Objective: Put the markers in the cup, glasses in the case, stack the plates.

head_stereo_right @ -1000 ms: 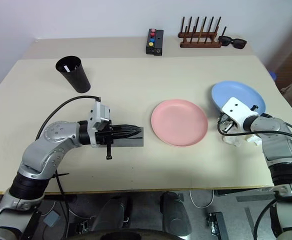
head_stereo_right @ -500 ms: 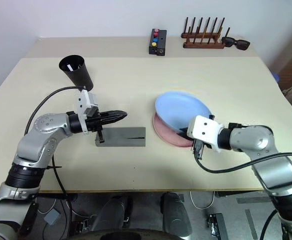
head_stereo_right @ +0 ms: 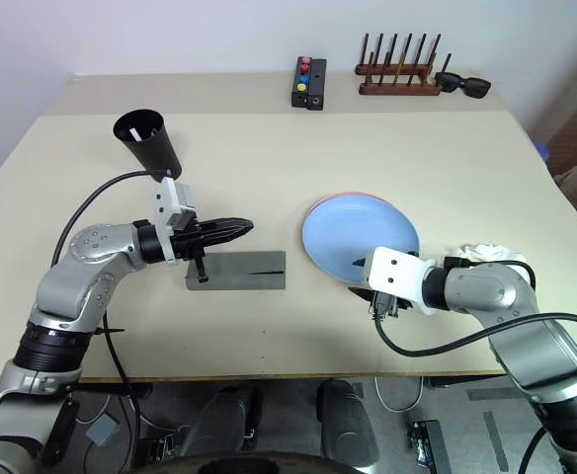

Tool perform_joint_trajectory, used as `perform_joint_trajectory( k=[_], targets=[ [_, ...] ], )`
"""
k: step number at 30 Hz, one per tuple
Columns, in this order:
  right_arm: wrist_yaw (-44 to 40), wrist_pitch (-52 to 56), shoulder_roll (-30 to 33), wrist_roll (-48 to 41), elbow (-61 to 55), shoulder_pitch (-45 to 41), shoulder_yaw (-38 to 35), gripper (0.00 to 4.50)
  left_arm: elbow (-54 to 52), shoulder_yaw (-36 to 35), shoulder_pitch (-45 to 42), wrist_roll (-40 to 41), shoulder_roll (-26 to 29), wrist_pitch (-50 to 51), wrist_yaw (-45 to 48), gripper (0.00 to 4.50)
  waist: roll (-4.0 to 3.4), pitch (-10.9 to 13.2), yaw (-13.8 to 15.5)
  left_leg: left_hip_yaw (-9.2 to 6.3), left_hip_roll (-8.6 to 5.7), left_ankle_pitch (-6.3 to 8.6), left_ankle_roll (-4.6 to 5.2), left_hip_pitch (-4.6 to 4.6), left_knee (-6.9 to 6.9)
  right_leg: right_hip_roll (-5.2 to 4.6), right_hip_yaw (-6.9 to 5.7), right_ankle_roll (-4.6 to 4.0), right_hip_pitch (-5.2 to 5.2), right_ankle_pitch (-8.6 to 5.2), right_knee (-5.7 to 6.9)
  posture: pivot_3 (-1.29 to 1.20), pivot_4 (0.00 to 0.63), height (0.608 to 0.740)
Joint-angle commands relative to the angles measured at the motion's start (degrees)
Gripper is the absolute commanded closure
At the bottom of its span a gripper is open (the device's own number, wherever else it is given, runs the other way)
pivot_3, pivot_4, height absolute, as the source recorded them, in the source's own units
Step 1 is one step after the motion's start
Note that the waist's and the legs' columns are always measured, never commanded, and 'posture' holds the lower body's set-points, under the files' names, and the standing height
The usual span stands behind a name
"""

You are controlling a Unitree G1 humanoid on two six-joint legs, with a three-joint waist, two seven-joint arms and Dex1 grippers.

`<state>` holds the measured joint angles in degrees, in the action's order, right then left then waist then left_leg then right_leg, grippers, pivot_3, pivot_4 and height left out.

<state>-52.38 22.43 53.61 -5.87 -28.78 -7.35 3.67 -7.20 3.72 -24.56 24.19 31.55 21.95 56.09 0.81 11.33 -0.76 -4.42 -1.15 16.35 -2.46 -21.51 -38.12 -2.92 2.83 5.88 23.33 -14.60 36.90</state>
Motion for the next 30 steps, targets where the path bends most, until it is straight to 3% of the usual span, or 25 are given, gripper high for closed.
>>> perform_joint_trajectory(
  k=[1, 6, 13, 17, 23, 26, 30],
  targets=[
    [0.1, -1.0, 1.0, -0.9, -1.9, -1.2, -4.3, 1.51, -1.5, -0.1, -0.5, -0.2, -0.2, -1.1, 0.0, 4.50, 0.00, 0.0, 0.0, -0.01, 0.00, 0.00, 0.00, 0.00, 0.00, 0.00, -0.01, 0.00, 0.00, 0.00, 0.00, 0.00, 0.150, 0.735],
    [-1.6, 2.8, 3.1, -4.8, -2.6, 0.2, -12.2, 1.51, -1.9, 0.3, -0.6, 0.1, -0.8, -0.9, 0.1, 4.50, 0.00, 0.0, 0.1, -0.01, 0.00, 0.00, 0.00, -0.01, 0.01, -0.01, 0.00, 0.00, 0.00, 0.00, -0.01, 0.00, 0.150, 0.735],
    [0.4, -0.4, 4.7, 1.1, 8.1, 15.6, -27.6, 1.51, -7.7, 4.4, 1.5, 1.6, -2.1, 1.0, 2.1, 4.50, 0.05, 0.0, 0.4, 0.01, 0.00, 0.02, 0.03, -0.06, 0.07, -0.06, -0.04, 0.01, -0.14, -0.01, -0.30, 0.00, 0.150, 0.735],
    [3.7, -0.9, 0.4, 0.3, 11.9, 18.4, -29.0, 1.51, -9.0, 6.3, 1.5, 1.7, -4.4, 1.9, 1.4, 4.50, 0.05, 0.0, -0.1, 0.11, -0.01, 0.03, 0.06, -0.02, 0.08, -0.06, 0.02, 0.00, -0.15, -0.01, -0.35, 0.00, 0.150, 0.735],
    [9.6, -1.4, -4.2, 3.1, 18.4, 16.2, -24.0, 1.51, -8.4, 7.0, 0.2, 1.2, -6.2, 2.0, 1.3, 4.50, 0.03, 0.0, -0.2, 0.27, 0.04, 0.02, 0.05, 0.10, 0.04, 0.15, 0.05, -0.24, -0.20, 0.00, -0.30, 0.00, 0.150, 0.735],
    [10.6, -0.8, -6.1, 1.6, 20.1, 14.0, -23.3, 2.32, -8.0, 6.7, 0.1, 1.2, -6.3, 2.0, 1.5, 4.50, 0.01, 0.0, -0.2, 0.31, 0.04, 0.02, 0.05, 0.08, 0.04, 0.12, 0.07, -0.22, -0.19, 0.01, -0.31, 0.00, 0.150, 0.735],
    [10.6, -1.0, -6.0, 1.5, 20.1, 13.4, -22.7, 4.40, -7.4, 6.0, 0.3, 1.0, -6.0, 1.4, 1.5, 4.50, 0.01, 0.0, 0.0, 0.30, 0.03, 0.02, 0.05, 0.06, 0.04, 0.10, 0.09, -0.12, -0.18, 0.06, -0.34, 0.00, 0.150, 0.735]
  ],
)
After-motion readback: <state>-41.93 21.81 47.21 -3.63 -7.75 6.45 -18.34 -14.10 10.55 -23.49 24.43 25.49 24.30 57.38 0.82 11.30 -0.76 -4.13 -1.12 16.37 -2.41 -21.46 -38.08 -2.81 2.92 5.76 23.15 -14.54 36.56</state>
